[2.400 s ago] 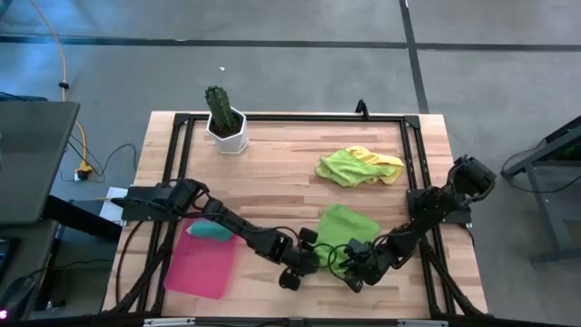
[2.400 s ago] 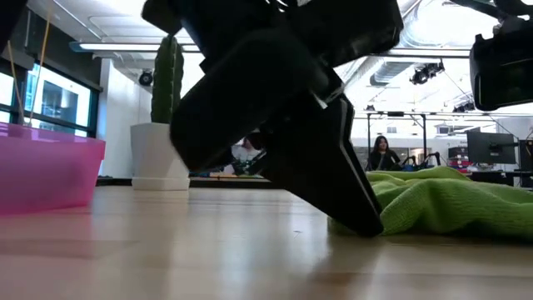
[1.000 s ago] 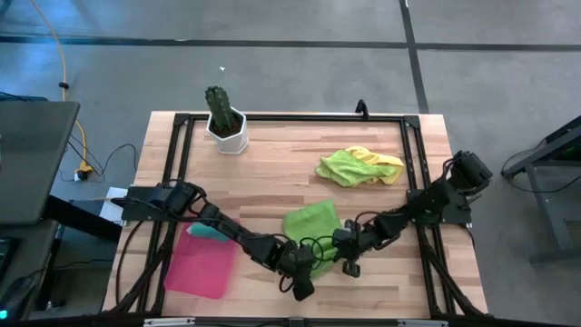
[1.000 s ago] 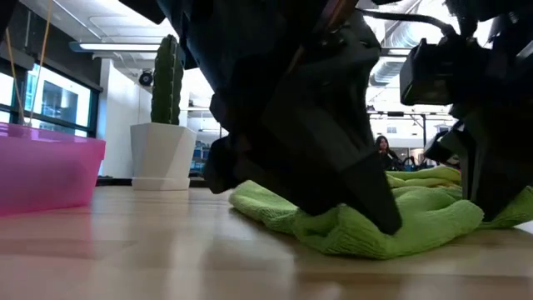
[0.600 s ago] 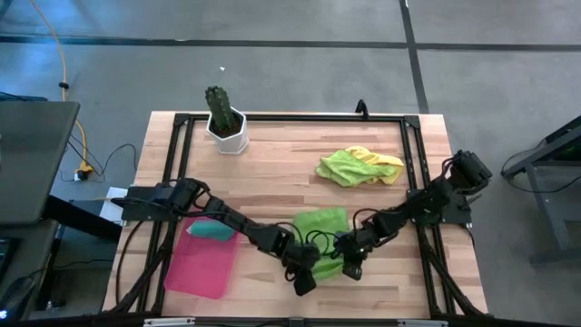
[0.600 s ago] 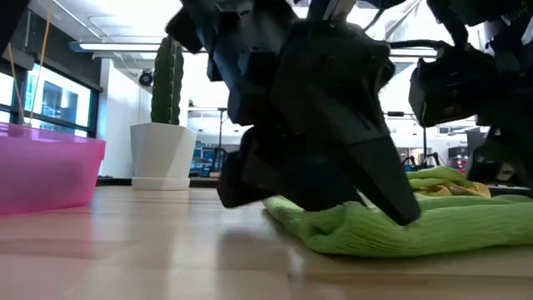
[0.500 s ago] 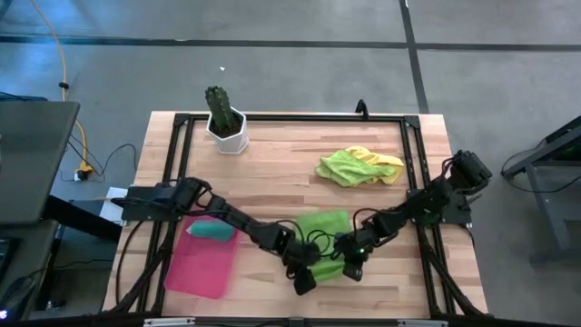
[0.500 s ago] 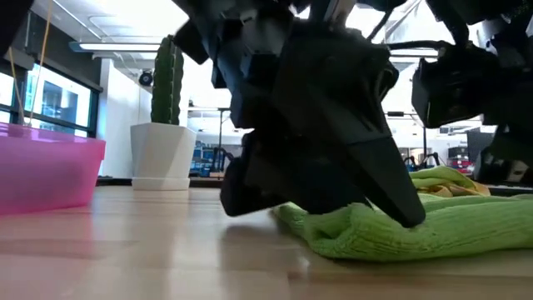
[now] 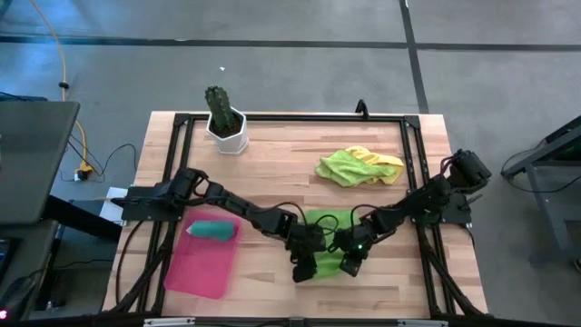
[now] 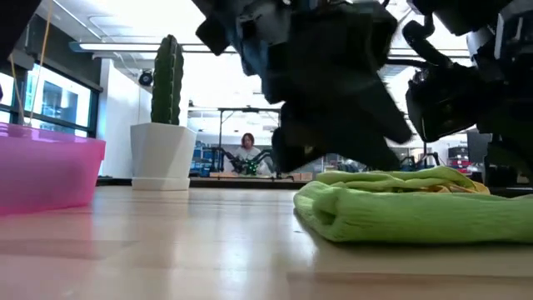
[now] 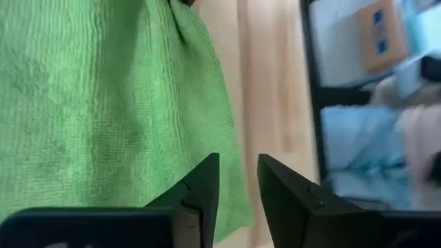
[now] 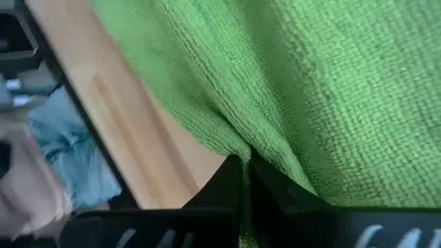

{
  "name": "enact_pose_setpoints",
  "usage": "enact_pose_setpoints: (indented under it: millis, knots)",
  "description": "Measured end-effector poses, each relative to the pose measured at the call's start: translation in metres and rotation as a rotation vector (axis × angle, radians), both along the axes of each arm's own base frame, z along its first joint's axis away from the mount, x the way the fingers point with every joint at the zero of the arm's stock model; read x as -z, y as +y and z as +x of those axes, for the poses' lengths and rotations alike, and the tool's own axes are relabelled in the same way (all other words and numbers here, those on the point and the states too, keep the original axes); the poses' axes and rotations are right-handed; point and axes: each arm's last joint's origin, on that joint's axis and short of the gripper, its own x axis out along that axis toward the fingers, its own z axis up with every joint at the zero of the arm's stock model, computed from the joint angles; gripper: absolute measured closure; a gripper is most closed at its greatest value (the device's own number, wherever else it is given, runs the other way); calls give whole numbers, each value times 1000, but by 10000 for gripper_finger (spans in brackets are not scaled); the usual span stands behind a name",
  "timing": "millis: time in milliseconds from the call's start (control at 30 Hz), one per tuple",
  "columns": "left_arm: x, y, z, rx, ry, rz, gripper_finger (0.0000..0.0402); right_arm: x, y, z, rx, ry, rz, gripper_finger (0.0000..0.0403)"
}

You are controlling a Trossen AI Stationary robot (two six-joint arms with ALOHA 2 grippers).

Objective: Roll microfiber towels into tight, uniform cylinder then place into a basket
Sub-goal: Roll the dark green towel

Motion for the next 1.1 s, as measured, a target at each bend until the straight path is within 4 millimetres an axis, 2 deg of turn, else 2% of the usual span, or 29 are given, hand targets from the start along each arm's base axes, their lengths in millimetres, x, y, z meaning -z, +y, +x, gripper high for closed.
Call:
enact_pose_setpoints:
  millis: [100,200,400,433,600,700,800,967,1100]
  knots:
    - [-11,-1,-4,75,-45,75,306,1,4,-2,7,-27,-51,401]
    - [-17,-8,-15,123,2,142,304,1,10,-6,-7,-60,-108,401]
    - [-18,-15,-51,148,273,393,302,1,16,-10,-45,-79,-160,401]
    - [-18,-17,-59,144,335,448,302,1,15,-11,-58,-79,-169,401]
    - [-19,-29,-79,75,423,717,302,2,9,-13,-107,-46,-195,401]
    - [-25,-36,-85,43,424,805,302,1,4,-14,-133,-38,-206,401]
    - [-29,-33,-94,64,477,863,302,-4,0,-17,-162,-49,-222,401]
    - [-58,-22,-112,27,531,911,302,-15,-14,-22,-159,-57,-303,401]
    - [-101,-16,-130,-98,394,905,302,-21,-21,-24,-158,-78,-358,401]
